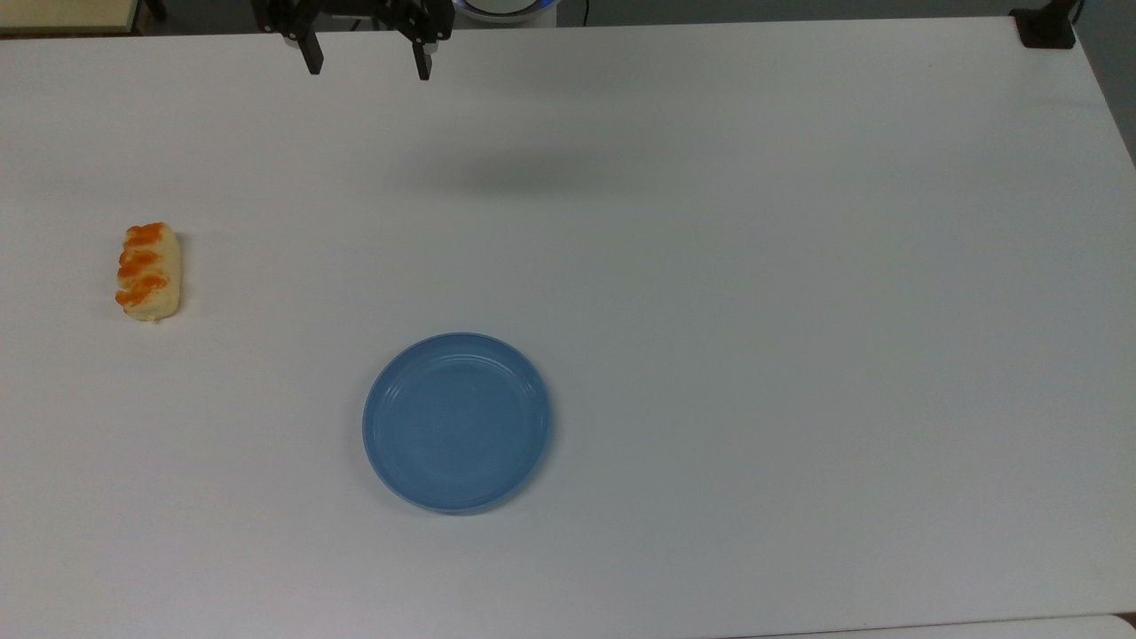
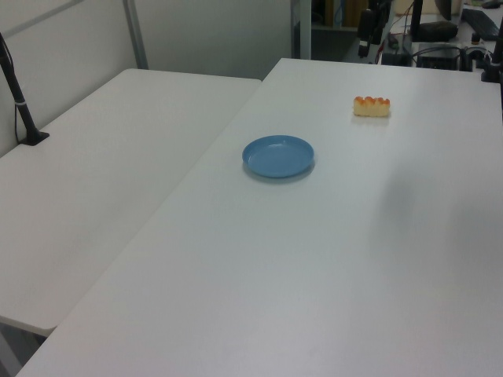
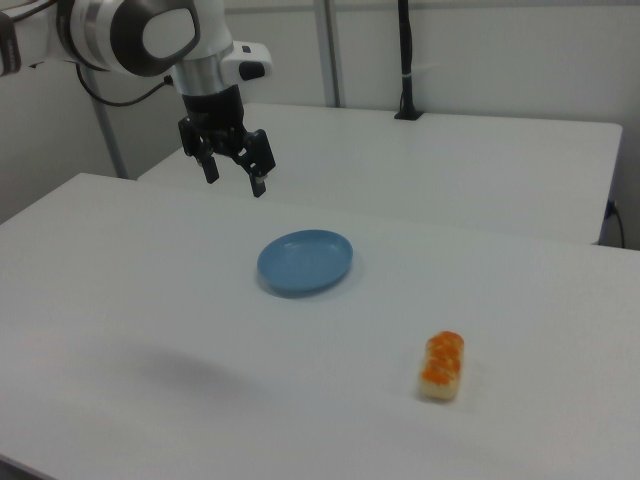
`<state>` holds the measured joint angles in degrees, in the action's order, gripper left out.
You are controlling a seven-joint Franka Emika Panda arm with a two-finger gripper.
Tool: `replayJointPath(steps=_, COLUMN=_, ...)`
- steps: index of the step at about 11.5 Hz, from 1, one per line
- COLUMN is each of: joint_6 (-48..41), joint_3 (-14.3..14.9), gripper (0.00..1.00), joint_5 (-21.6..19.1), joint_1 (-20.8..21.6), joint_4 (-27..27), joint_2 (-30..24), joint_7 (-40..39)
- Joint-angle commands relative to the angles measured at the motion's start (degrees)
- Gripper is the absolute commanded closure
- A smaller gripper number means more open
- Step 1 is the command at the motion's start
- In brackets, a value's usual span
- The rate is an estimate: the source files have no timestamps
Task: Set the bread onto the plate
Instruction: 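Move the open gripper over the bread roll with orange topping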
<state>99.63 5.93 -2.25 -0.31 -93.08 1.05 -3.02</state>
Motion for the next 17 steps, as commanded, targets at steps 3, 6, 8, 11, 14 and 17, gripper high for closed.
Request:
replayJointPath(steps=3, joint_6=-0.75, joint_3=-0.39, gripper=0.0, joint_5=0.4, joint_1=-0.31, joint_4=-0.7, joint_2=-0.97, joint_7=-1.02)
replayJointPath(steps=6, joint_6=-0.75, joint_3=-0.39, gripper=0.0, joint_5=0.4, joint_1=-0.31, joint_4=-0.7, joint_2=-0.88, joint_7=-1.02)
replayJointPath(steps=8, joint_6=-0.75, joint_3=-0.39, gripper=0.0, joint_5=0.4, joint_1=-0.31, joint_4=-0.7, joint_2=-0.88, joint_7=-1.02)
replayJointPath(steps=11, joint_6=-0.58, joint_3=-0.39, gripper=0.0, joint_5=0.4, joint_1=-0.39, joint_4=-0.7, joint_2=-0.97, joint_7=-1.19)
replayJointPath(steps=14, joint_6=-0.58, joint_3=-0.39, gripper=0.0, joint_5=0.66, joint_1=-2.58, joint_4=-0.61, joint_2=-0.88, joint_7=-2.41)
replayJointPath(steps=17, joint_6=-0.58, joint_3=-0.3, gripper=0.0, joint_5=2.58, joint_1=-8.99, joint_4=-0.26, joint_2=-0.44, joint_7=-18.1)
